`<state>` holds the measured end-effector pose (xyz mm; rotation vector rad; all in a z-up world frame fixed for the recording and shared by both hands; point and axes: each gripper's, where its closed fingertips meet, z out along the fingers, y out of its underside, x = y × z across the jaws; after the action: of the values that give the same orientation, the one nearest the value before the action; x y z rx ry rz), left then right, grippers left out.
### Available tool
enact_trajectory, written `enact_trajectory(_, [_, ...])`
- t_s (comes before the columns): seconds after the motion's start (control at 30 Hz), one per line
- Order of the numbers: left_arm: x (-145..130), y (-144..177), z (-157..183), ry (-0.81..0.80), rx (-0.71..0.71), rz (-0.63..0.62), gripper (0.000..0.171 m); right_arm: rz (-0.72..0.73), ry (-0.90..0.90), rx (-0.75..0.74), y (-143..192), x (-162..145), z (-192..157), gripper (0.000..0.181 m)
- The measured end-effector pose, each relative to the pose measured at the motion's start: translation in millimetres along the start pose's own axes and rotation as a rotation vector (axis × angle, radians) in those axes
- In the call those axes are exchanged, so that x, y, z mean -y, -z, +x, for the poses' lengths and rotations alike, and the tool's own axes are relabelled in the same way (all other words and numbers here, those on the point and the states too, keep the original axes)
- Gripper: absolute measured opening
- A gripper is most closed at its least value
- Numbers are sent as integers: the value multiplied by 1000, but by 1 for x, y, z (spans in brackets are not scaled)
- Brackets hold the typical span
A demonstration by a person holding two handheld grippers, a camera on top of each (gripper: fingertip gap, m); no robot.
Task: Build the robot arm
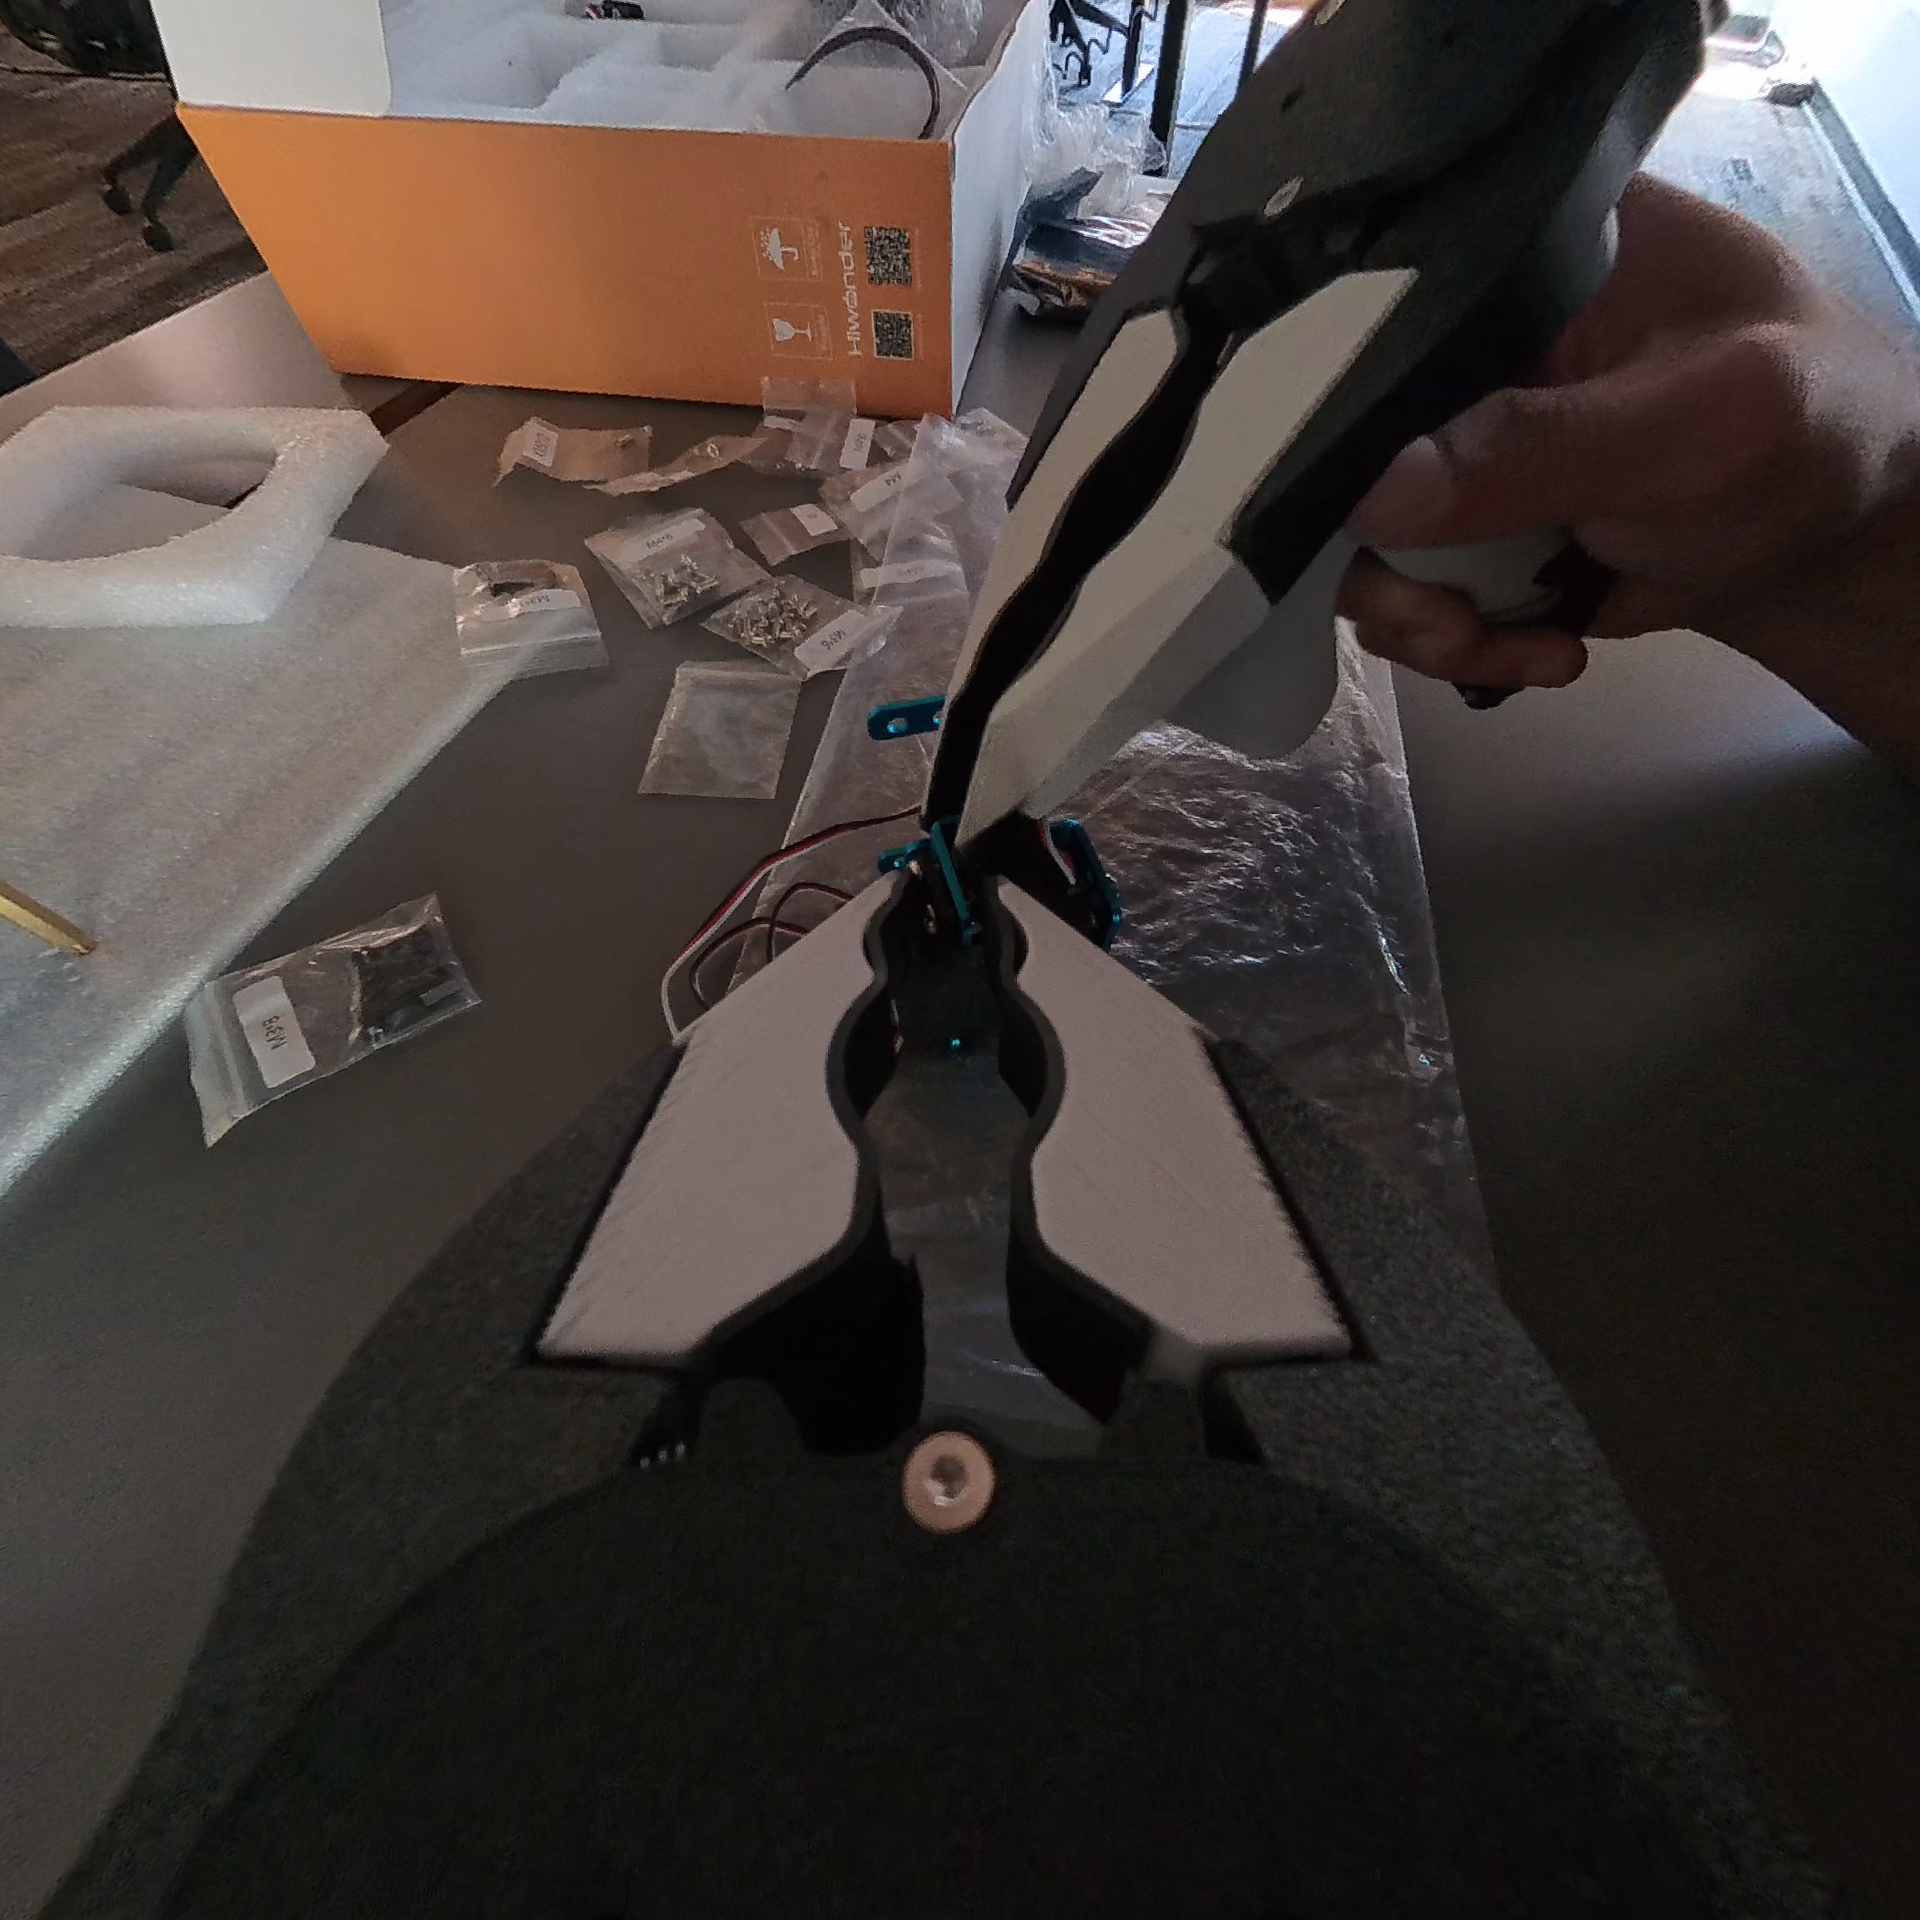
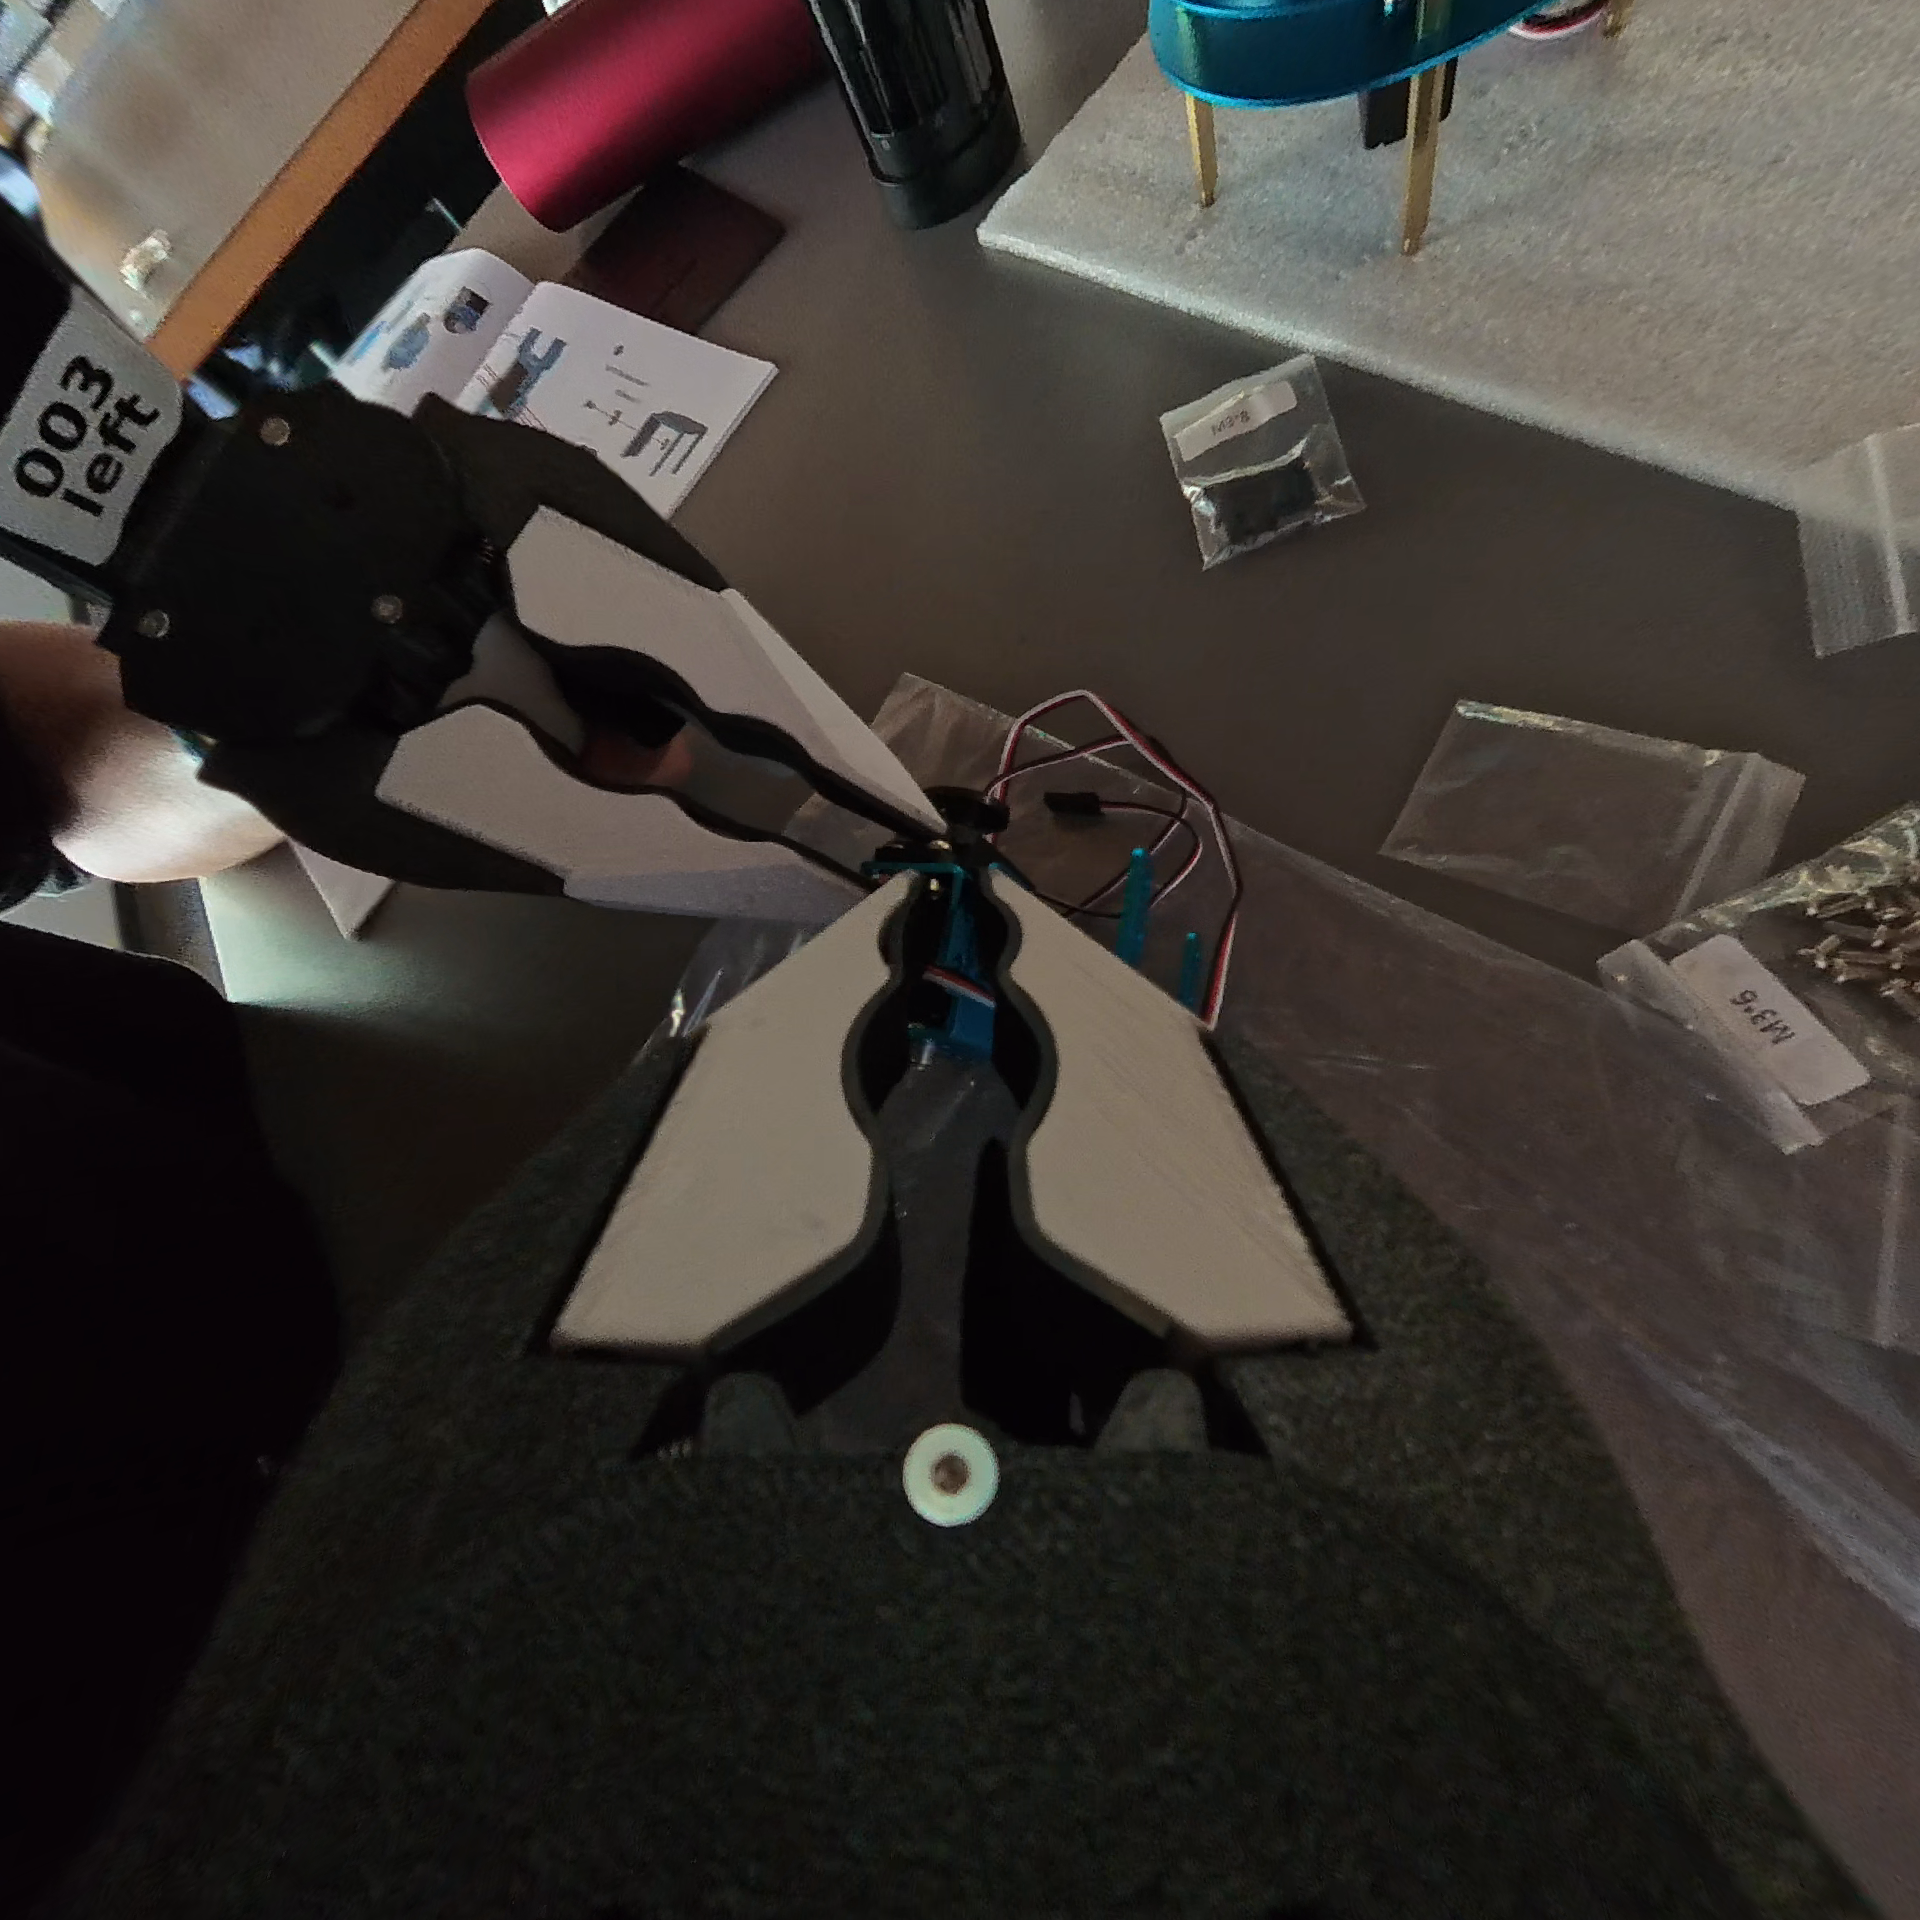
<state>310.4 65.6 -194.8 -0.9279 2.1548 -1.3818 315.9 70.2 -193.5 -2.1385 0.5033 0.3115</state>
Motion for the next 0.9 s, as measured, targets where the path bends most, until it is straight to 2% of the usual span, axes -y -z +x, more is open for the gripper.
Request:
enact_trajectory(0.13, [0, 0, 0, 4, -1, 1, 11, 3, -18, 23, 0, 0, 0, 4])
enact_trajectory(0.3, [0, 0, 0, 5, -8, 2, 11, 16, -99, 123, 2, 0, -1, 3])
enact_trajectory(0.4, [0, 0, -1, 8, -3, 2, 11, 5, -65, 106, 2, 0, -4, 13])
enact_trajectory(0.67, [0, 0, -1, -2, 11, 2, 11, -14, 22, -4, -1, 0, 0, 6])
enact_trajectory(0.9, [0, 0, -1, 0, 2, 3, 11, -2, -68, 87, 1, 0, 0, 4])
